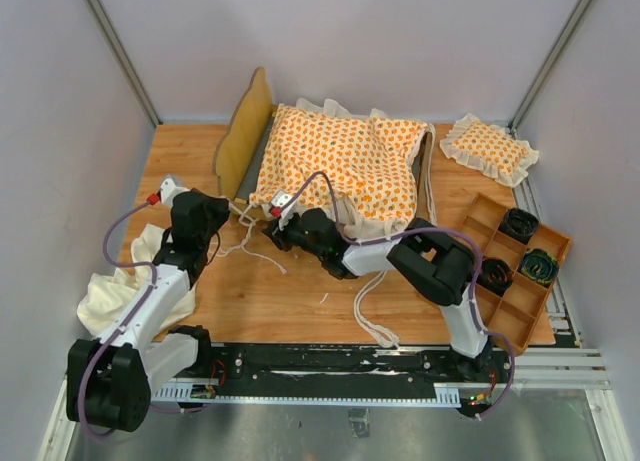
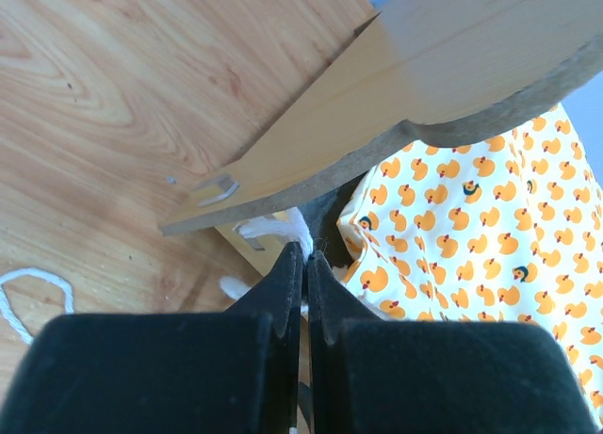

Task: Set up the pet bed
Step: Tie the ropes to the bed frame.

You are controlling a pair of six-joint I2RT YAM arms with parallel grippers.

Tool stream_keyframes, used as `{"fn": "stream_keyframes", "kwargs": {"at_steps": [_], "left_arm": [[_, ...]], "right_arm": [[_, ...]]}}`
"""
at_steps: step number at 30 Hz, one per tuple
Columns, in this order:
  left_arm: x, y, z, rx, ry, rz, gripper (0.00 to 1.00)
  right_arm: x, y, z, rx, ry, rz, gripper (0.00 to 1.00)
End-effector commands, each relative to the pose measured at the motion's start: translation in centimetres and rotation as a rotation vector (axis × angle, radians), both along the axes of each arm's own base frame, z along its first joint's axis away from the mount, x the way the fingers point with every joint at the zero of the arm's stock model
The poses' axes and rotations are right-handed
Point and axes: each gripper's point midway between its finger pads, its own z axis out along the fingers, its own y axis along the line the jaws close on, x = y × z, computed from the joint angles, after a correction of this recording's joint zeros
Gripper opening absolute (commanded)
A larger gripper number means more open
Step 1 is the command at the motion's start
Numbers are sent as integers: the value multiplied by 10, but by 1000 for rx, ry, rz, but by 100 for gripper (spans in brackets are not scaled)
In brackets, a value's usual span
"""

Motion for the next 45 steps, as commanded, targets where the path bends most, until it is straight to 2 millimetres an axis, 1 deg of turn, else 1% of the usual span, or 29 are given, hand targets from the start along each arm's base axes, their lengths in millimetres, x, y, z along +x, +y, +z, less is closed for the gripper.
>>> {"fn": "stream_keyframes", "kwargs": {"at_steps": [1,2,7,13,16,19,23,26,29,31,33,35,37,39,40,41,42,43,44,45], "left_arm": [[7,8,36,81,-96,8,0],[6,8,37,89,-99,4,0],[3,11,48,147,-122,-7,0],[3,8,60,143,-133,-24,0],[1,5,59,94,-130,-19,0],[0,-5,58,31,-142,-54,0],[-1,-10,52,-3,-143,-64,0],[-1,-8,51,4,-132,-58,0],[-3,-4,52,16,-137,-42,0],[-4,-3,56,27,-152,-40,0],[-4,-1,56,35,-155,-35,0],[-3,1,59,39,-155,-23,0],[-2,3,64,43,-164,-14,0],[-2,6,67,63,-166,-3,0],[-2,9,69,72,-169,10,0],[-3,12,71,82,-173,23,0],[-3,16,74,98,-183,41,0],[-3,22,77,121,-193,69,0],[-3,31,81,163,-199,106,0],[-3,45,88,207,-203,174,0]], "right_arm": [[-5,12,-18,88,293,-188,27],[-5,15,-17,95,289,-197,27],[-4,28,-25,98,305,-199,31],[3,41,-30,152,292,-220,34],[7,50,-34,211,300,-236,35],[1,64,-30,287,300,-204,36],[3,75,-25,317,262,-245,40],[7,79,-33,304,261,-310,42],[19,68,-47,279,252,-430,43],[24,65,-54,271,247,-455,44],[26,72,-58,254,233,-424,44],[22,86,-61,232,219,-353,43],[16,103,-64,196,193,-267,41],[18,110,-67,155,179,-246,35],[18,110,-70,132,174,-241,28],[18,109,-72,116,165,-240,18],[16,107,-70,115,156,-239,4],[13,103,-67,114,146,-239,1],[9,98,-62,115,133,-232,0],[3,92,-57,110,116,-225,0]]}}
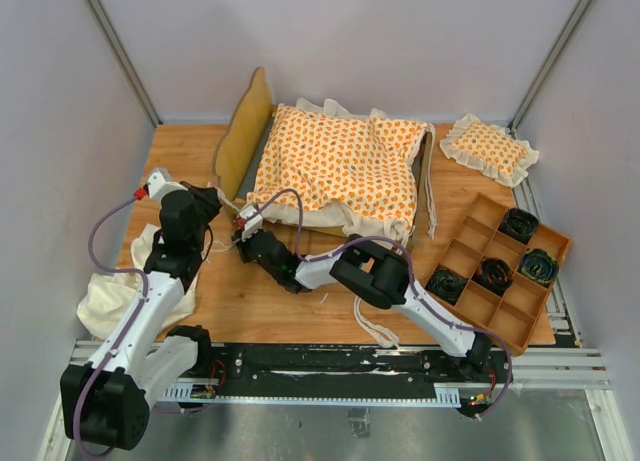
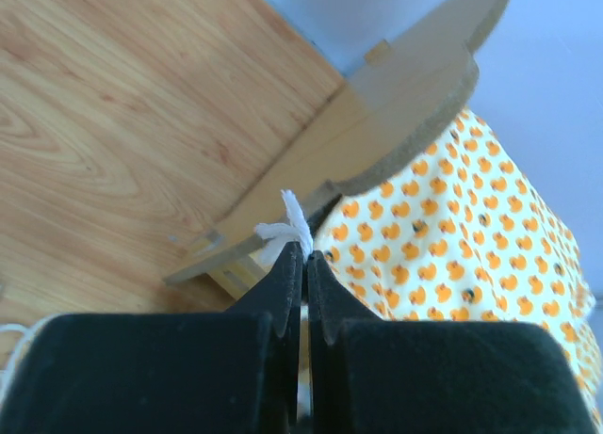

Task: Set up the pet bed
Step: Tie the ropes to the bed frame.

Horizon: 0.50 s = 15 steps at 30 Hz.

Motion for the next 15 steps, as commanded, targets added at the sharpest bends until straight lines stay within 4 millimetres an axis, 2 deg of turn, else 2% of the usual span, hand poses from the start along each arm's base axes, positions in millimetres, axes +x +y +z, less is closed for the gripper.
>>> {"fn": "stream_keyframes", "kwargs": {"at_steps": [1,2,5,8,12,15], "left_arm": [[1,47,40,136,-80,229,0],[2,57,50,167,-78,280,0],[4,83,60,237,-58,431,0],[8,95,61,262,-55,500,0],[15,104,54,262,-42,538,0],[17,121,61,280,-40,605,0]], "right_arm": [[-17,-19,19,-67,-77,35,0],[-22,-27,19,-101,-80,38,0],[-37,-49,26,-105,-105,80,0],[-46,-62,27,-125,-123,116,0],[-43,-63,33,-155,-149,138,0],[-29,-64,47,-156,-147,109,0]]}}
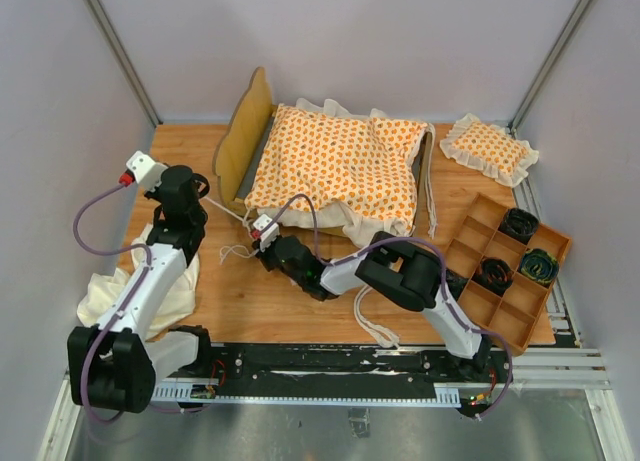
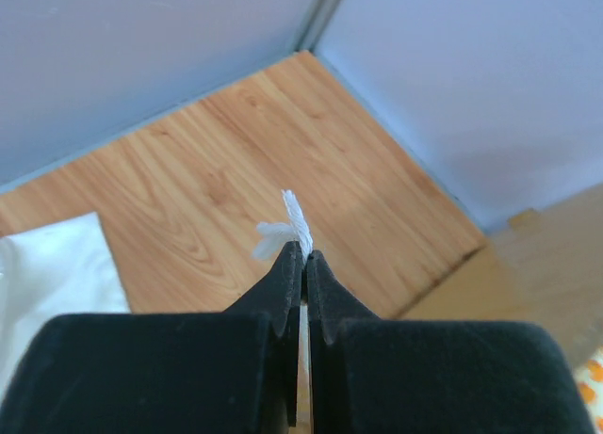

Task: Set up the pet bed
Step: Tie the ropes to the bed frame.

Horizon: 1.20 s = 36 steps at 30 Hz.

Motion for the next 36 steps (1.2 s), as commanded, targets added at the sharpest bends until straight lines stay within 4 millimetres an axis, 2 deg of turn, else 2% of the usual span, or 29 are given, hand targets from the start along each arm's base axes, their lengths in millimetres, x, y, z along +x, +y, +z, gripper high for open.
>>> {"fn": "stream_keyframes", "kwargs": {"at_steps": [1,3,5,10,21,24,25,28,30,32,36], "left_arm": [[1,37,36,46,-82,177,0],[4,49,43,49,-95,233,0],[12,60,47,51,-83,268,0],[25,86,52,74,-56,367,0],[43,104,59,171,-17,440,0],[43,109,61,193,-11,460,0],[43,110,60,198,-8,463,0],[42,113,53,193,7,473,0],[41,113,45,181,20,472,0],[40,111,34,159,46,463,0],[18,102,-12,-1,96,479,0]], "right_arm": [[16,3,33,7,-44,-2,0],[22,-2,36,-11,-23,-21,0],[20,-9,34,-31,5,-24,0],[-8,-30,9,-81,138,17,0],[-31,-61,-20,-182,291,-9,0],[-34,-73,-25,-210,335,-47,0],[-34,-76,-20,-202,339,-52,0],[-28,-89,-7,-206,325,-112,0],[-23,-96,-4,-216,311,-149,0],[-22,-94,-10,-221,321,-150,0],[-17,-80,-38,-263,330,-117,0]]}}
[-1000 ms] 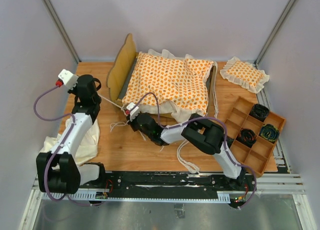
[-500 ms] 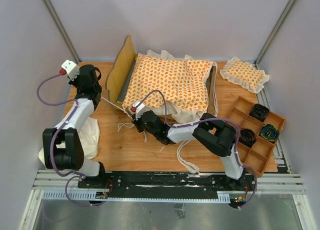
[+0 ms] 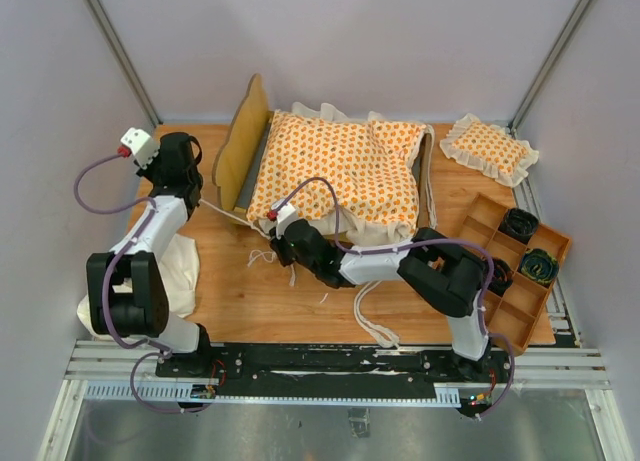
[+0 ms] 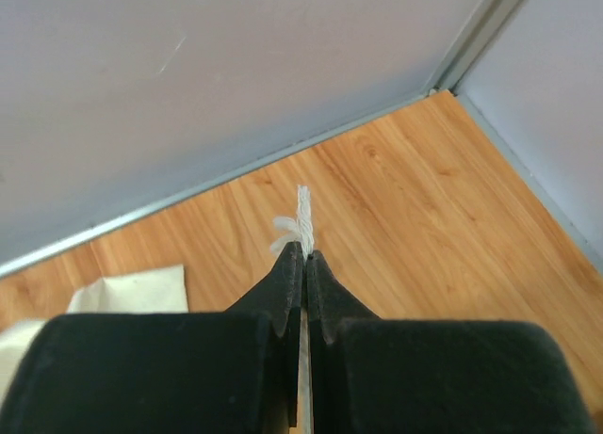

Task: Set up the pet bed
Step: Tie the ropes to the bed frame.

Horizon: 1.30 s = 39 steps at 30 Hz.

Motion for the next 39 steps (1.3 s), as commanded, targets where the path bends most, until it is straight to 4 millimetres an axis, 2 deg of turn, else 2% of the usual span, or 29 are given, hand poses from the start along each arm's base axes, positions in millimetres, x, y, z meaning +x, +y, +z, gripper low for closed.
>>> {"fn": "stream_keyframes", "kwargs": {"at_steps": [1,4,8,10,12,16,22,25,28,34,36,38,39], "left_arm": [[-38,24,4,-128,-175,205,0],[-54,22,-20,-135,-132,210,0],[-67,22,-54,-210,-77,243,0],[-67,19,-65,-235,-66,231,0],[-65,21,-71,-233,-52,231,0],[-57,36,-75,-207,-15,261,0],[-50,57,-74,-162,26,307,0],[-46,61,-75,-154,19,308,0],[-42,62,-83,-161,34,306,0],[-39,68,-93,-163,57,317,0],[-35,67,-90,-193,37,313,0],[-31,64,-81,-215,5,285,0],[-28,61,-75,-226,-15,259,5]], "right_arm": [[-2,-24,-76,-220,101,-24,0],[1,-23,-77,-206,102,-39,0],[2,-23,-60,-169,81,-44,0],[3,-28,-51,-164,64,-55,0],[4,-33,-35,-153,41,-60,0],[-2,-43,-22,-142,40,-30,0],[-23,-36,0,-103,106,99,0],[-26,-41,10,-121,133,94,0],[-17,-58,-2,-202,143,1,0],[-12,-76,-50,-289,193,-102,0],[-12,-76,-47,-274,192,-103,0],[-21,-61,-31,-214,192,-8,0],[-26,-52,-22,-188,195,45,1]]}}
